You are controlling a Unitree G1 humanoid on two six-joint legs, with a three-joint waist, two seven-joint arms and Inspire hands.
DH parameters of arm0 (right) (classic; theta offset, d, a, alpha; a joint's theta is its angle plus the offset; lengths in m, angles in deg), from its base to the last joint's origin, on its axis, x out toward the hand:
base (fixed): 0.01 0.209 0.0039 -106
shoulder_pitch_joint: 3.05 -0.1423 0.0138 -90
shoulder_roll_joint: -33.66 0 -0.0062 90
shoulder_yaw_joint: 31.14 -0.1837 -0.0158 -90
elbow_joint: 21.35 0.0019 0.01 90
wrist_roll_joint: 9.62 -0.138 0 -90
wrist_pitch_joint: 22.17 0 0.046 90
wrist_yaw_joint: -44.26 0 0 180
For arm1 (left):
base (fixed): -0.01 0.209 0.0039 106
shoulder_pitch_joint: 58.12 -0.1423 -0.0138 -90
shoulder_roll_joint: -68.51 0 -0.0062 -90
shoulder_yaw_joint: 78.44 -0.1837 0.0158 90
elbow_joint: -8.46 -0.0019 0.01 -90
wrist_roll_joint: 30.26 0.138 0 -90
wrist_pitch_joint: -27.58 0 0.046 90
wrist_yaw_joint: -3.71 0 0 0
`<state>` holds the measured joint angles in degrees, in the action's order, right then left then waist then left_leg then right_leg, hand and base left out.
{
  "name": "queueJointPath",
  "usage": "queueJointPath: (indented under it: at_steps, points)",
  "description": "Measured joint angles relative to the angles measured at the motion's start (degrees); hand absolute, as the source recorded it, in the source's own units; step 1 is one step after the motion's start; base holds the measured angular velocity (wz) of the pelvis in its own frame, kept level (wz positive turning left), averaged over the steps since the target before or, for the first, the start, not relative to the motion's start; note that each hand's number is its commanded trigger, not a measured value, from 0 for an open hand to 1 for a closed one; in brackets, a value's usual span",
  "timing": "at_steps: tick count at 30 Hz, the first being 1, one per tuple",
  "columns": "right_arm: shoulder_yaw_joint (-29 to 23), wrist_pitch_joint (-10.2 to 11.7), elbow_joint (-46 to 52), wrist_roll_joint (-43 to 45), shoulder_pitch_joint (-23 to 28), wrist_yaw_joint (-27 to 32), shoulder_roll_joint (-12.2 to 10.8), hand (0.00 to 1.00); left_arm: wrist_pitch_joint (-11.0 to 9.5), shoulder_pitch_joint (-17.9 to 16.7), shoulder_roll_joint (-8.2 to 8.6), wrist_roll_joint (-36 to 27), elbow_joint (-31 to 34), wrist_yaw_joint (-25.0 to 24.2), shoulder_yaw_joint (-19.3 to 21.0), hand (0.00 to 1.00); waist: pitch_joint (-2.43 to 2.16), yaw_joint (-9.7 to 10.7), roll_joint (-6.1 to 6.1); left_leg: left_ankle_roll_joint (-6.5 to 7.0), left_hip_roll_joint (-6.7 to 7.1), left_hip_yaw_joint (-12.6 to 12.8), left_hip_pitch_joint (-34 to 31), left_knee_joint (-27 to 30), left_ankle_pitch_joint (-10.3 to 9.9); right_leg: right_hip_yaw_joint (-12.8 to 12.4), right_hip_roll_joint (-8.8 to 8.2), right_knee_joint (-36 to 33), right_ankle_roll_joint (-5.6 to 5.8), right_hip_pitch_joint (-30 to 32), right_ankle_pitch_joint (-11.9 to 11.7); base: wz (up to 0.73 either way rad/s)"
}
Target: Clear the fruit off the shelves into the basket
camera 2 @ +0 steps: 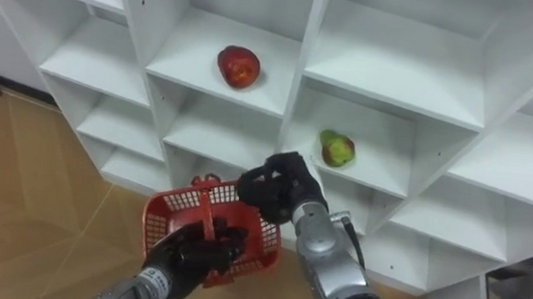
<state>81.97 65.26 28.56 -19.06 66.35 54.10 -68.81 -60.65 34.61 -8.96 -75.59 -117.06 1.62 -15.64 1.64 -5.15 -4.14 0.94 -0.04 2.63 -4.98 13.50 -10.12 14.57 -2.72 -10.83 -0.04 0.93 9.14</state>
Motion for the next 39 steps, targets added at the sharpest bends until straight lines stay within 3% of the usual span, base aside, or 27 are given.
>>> queueJointPath:
  at_steps: [10,24,26,27,28,29,39]
  points:
    - [-1.88,0.02,0.48,0.8,-0.66,0.65,-2.79,1.0,0.0,-0.15,0.07,0.04,-0.16,-0.07,0.05,1.0,0.4,-0.06,0.61,0.0,0.0,-0.03,0.51,-0.14,0.0,-0.09,0.02,0.02,0.0,-0.5,0.0,0.0]
    - [-1.77,0.04,0.49,-2.46,-0.67,1.29,-4.45,1.0,0.84,-0.15,0.73,3.43,-0.15,-0.81,-0.73,1.0,0.34,-0.06,0.69,0.0,0.0,-0.06,0.75,-0.2,0.0,-0.12,0.08,0.07,0.0,-0.75,0.0,0.0]
    - [-1.77,0.04,0.49,-2.58,-0.67,1.38,-4.79,0.66,0.83,-0.14,0.96,3.44,-0.15,-0.81,-1.11,1.0,0.31,-0.07,0.71,0.0,-0.02,-0.05,0.68,-0.2,0.0,-0.1,0.1,0.07,0.0,-0.67,0.0,0.0]
    - [-1.76,0.04,0.49,-2.58,-0.67,1.4,-5.0,0.29,0.87,-0.15,1.06,3.44,-0.16,-0.81,-1.28,1.0,0.31,-0.06,0.71,0.0,-0.04,-0.05,0.67,-0.2,0.0,-0.1,0.12,0.07,0.0,-0.65,0.0,0.0]
    - [-1.76,0.04,0.49,-2.58,-0.67,1.4,-5.1,0.05,0.9,-0.15,1.18,3.44,-0.15,-0.81,-1.28,1.0,0.31,-0.06,0.71,0.0,-0.04,-0.05,0.67,-0.2,0.0,-0.1,0.12,0.07,0.0,-0.65,0.0,0.0]
    - [-1.68,0.04,0.48,-2.69,-0.67,1.42,-5.28,0.0,0.9,-0.14,1.34,3.39,-0.15,-0.81,-1.28,1.0,0.28,-0.06,0.7,-0.01,-0.05,-0.05,0.68,-0.19,0.0,-0.08,0.13,0.06,0.0,-0.65,0.0,0.0]
    - [0.4,0.04,0.48,-3.99,-0.67,1.3,-5.3,0.0,1.52,-0.13,1.54,3.35,-0.18,-0.93,-2.23,1.0,-0.04,-0.12,0.93,-0.01,-0.04,-0.07,0.65,0.13,0.01,0.02,0.09,-0.02,-0.04,-0.82,-0.02,0.0]
